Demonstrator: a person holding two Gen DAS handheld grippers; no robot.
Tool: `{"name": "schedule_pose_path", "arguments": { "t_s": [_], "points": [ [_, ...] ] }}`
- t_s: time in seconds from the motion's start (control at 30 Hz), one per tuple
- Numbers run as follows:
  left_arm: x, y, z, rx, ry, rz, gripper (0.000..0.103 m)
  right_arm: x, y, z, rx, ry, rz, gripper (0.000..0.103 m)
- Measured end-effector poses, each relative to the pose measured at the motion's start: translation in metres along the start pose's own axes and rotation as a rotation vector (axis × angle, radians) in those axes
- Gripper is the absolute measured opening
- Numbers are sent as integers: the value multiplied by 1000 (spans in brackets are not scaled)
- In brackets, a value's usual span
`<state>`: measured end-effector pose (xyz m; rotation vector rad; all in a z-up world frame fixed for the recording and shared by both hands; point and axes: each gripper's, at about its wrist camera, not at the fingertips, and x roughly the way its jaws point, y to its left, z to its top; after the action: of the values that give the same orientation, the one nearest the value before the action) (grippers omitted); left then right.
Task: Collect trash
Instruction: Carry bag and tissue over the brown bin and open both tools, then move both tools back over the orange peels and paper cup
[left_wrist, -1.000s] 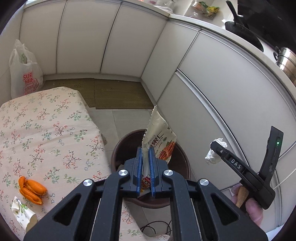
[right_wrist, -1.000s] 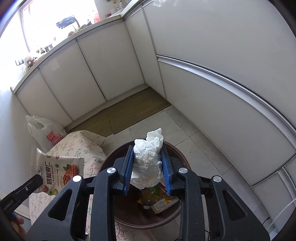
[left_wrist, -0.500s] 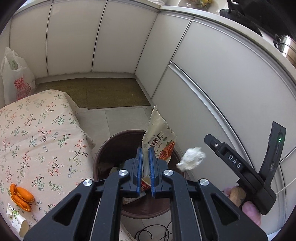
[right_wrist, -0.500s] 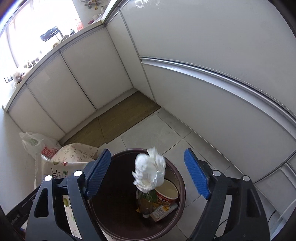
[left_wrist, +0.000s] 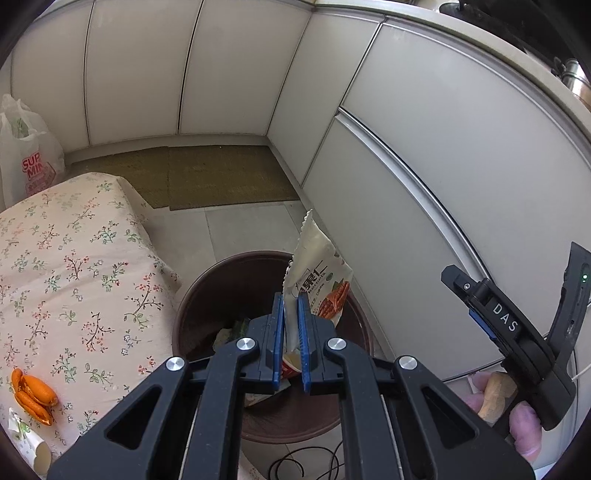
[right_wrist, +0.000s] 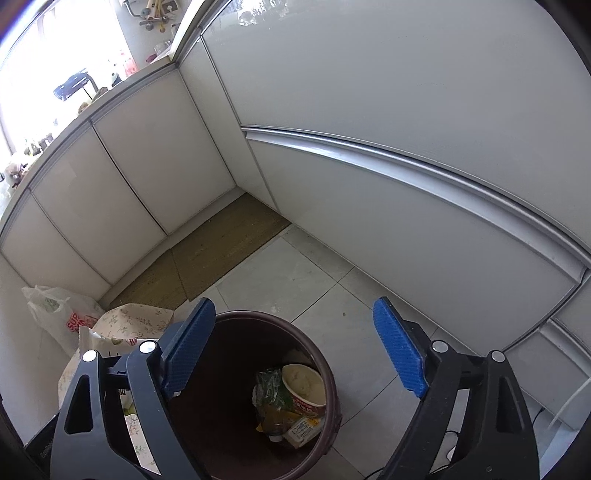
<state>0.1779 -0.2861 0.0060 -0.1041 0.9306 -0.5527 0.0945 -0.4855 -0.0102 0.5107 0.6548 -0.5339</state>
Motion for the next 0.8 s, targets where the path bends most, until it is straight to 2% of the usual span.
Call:
{"name": "schedule_pose_path", "arguments": {
  "t_s": [0.2,0.23,0.27,0.3,0.33,0.47,0.67,0.8],
  "points": [
    [8,-3,0,8,7,23,11,-3,-1,0,-39,-40,-115,96],
    [9,-2,0,4,12,26,13,-3,-1,0,-49,-46,-134,96],
    [9,-2,1,0,13,33,24,-4,-3,0,-50,-43,-148,96],
    [8,-2,1,0,11,41,39,-4,-4,0,-55,-45,-159,96],
    [8,-2,1,2,6,45,44,-4,-4,0,-61,-44,-164,96],
    [9,-3,0,17,8,56,47,-5,-1,1,-90,-39,-177,96],
    [9,-6,-3,33,10,75,57,-7,5,0,-129,-40,-184,96],
    [7,-3,-3,25,10,89,67,-7,6,1,-135,-32,-185,96]
  ]
}}
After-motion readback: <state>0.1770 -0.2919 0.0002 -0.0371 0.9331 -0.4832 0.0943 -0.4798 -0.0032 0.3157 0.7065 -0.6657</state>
